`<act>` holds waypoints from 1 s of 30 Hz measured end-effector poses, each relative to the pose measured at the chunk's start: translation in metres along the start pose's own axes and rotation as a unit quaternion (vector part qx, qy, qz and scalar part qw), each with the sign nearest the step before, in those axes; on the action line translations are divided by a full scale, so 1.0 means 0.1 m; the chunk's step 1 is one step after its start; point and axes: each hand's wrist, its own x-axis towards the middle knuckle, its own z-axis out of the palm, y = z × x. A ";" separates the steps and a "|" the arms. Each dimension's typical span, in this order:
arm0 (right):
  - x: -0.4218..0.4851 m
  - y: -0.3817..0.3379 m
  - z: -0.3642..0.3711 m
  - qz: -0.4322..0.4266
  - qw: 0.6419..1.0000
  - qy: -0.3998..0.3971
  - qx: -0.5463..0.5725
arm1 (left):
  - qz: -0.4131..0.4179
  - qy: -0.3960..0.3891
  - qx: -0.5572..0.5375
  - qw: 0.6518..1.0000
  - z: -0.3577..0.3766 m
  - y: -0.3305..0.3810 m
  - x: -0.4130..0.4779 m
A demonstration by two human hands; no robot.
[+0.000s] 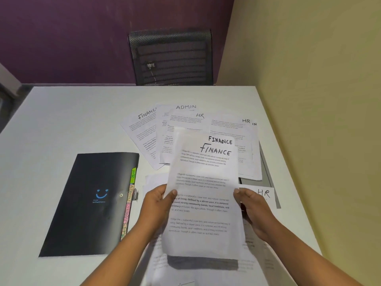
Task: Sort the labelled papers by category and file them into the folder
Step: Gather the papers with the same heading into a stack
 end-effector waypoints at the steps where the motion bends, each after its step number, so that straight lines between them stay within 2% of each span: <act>1: 0.08 -0.05 -0.01 0.006 1.000 0.006 -0.008 | 0.002 0.013 -0.008 1.000 -0.02 0.02 0.05; 5: 0.50 -0.26 -0.10 0.004 0.996 0.080 -0.026 | 0.013 0.047 -0.040 0.998 -0.06 0.14 0.25; 8: 0.87 -0.42 -0.20 -0.016 0.983 0.160 -0.093 | 0.015 0.055 -0.062 0.996 -0.08 0.23 0.42; 12: 1.37 -0.58 -0.34 0.007 0.933 0.265 -0.245 | 0.012 0.057 -0.079 0.995 -0.07 0.30 0.65; 15: 1.61 -0.63 -0.35 0.072 0.908 0.303 -0.281 | 0.009 0.053 -0.083 0.995 -0.06 0.29 0.79; 19: 1.76 -0.61 -0.26 0.119 0.882 0.311 -0.334 | 0.006 0.052 -0.072 0.996 -0.05 0.23 0.93; 25: 1.98 -0.69 -0.34 0.106 0.924 0.235 -0.283 | -0.005 0.060 -0.102 0.993 -0.02 0.20 1.05; 30: 1.98 -0.79 -0.41 0.125 0.920 0.230 -0.292 | -0.009 0.063 -0.111 0.992 0.01 0.18 1.11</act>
